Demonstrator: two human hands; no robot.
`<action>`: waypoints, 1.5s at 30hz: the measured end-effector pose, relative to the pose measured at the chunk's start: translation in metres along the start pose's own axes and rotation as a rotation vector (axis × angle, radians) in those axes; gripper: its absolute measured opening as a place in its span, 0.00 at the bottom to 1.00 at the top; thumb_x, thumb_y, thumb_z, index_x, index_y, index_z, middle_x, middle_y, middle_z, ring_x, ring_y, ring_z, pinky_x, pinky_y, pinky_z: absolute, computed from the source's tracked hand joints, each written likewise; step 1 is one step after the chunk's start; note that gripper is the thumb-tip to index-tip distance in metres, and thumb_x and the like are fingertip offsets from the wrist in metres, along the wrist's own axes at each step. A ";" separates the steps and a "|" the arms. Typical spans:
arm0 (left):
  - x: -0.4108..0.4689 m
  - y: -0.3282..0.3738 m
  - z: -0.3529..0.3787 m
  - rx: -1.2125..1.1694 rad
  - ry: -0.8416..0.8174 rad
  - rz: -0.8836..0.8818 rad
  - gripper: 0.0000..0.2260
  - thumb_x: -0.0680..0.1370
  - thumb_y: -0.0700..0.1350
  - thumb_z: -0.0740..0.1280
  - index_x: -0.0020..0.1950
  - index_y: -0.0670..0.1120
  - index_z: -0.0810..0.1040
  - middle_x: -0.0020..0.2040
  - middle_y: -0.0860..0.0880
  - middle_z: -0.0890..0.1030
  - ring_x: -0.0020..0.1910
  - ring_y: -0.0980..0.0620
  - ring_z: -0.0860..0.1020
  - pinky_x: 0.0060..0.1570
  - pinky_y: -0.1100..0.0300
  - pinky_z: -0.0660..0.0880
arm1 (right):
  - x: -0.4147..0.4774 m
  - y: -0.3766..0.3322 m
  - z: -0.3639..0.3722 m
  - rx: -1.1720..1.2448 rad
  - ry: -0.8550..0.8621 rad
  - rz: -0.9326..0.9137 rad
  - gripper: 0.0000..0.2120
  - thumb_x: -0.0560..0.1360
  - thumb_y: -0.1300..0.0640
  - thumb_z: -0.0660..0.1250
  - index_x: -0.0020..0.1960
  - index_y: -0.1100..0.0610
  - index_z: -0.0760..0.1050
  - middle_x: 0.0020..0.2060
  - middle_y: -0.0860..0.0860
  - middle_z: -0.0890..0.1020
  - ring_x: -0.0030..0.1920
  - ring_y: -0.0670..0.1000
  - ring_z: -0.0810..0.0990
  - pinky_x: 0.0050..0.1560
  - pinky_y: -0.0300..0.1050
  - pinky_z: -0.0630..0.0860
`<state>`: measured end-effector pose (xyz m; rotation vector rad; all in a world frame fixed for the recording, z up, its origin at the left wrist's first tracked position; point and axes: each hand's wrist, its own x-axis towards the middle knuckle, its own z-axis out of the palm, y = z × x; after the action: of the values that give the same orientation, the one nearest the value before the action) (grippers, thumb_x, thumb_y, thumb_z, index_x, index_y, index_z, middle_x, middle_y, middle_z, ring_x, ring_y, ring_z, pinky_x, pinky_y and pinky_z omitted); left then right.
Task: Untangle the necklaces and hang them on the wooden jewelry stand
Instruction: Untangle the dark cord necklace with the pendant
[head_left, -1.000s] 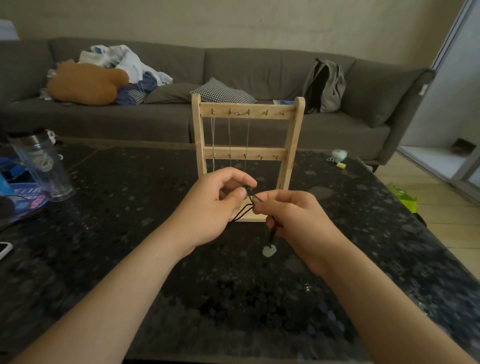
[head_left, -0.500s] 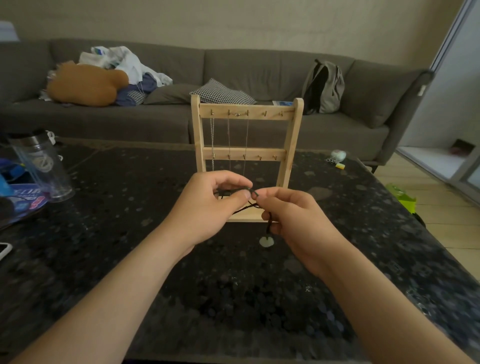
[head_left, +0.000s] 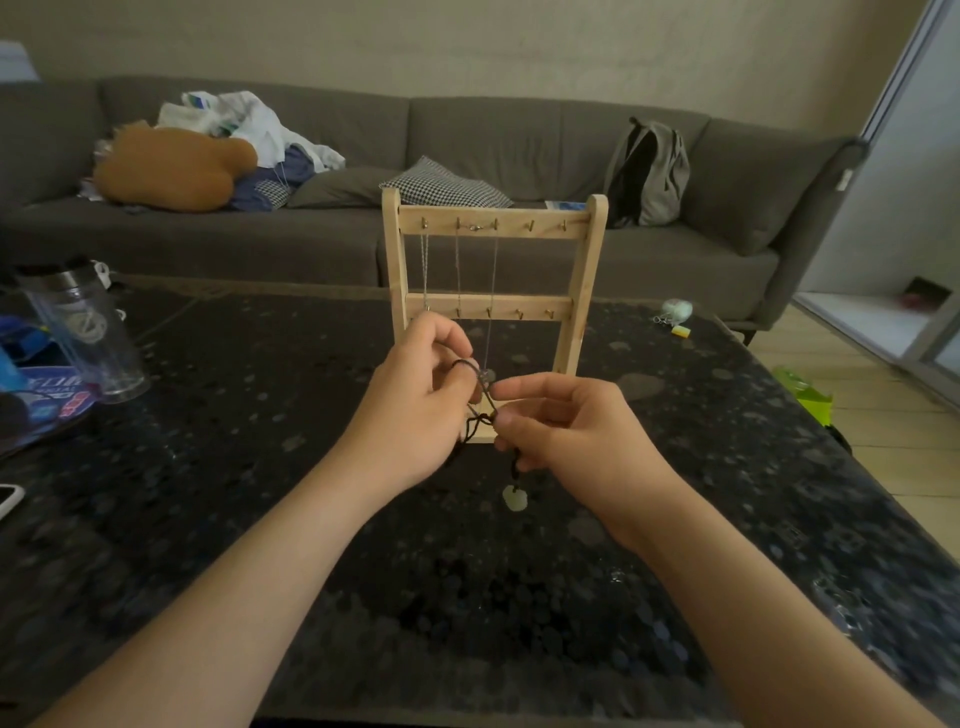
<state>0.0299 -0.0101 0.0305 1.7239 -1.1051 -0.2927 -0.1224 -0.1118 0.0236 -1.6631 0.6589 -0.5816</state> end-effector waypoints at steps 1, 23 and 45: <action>0.000 0.001 0.001 -0.016 0.005 -0.027 0.06 0.88 0.42 0.62 0.59 0.54 0.72 0.51 0.50 0.84 0.51 0.56 0.84 0.54 0.59 0.78 | 0.000 0.000 0.000 0.007 -0.010 0.006 0.11 0.79 0.66 0.74 0.57 0.53 0.85 0.47 0.53 0.89 0.48 0.50 0.89 0.47 0.42 0.85; -0.002 0.018 -0.005 -0.116 -0.154 -0.360 0.22 0.88 0.54 0.55 0.52 0.48 0.87 0.53 0.49 0.86 0.50 0.53 0.77 0.47 0.55 0.68 | 0.000 -0.001 0.000 0.191 -0.029 0.033 0.08 0.84 0.68 0.67 0.60 0.60 0.82 0.50 0.59 0.89 0.49 0.56 0.90 0.45 0.48 0.87; 0.002 0.010 -0.007 -0.097 -0.321 -0.292 0.16 0.83 0.48 0.69 0.35 0.50 0.73 0.40 0.48 0.75 0.46 0.51 0.76 0.54 0.52 0.71 | 0.003 -0.002 -0.004 0.142 0.075 -0.033 0.07 0.81 0.64 0.72 0.58 0.55 0.83 0.42 0.50 0.87 0.39 0.46 0.83 0.35 0.42 0.80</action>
<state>0.0299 -0.0076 0.0427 1.7897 -1.0406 -0.8154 -0.1231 -0.1164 0.0262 -1.5281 0.6306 -0.7014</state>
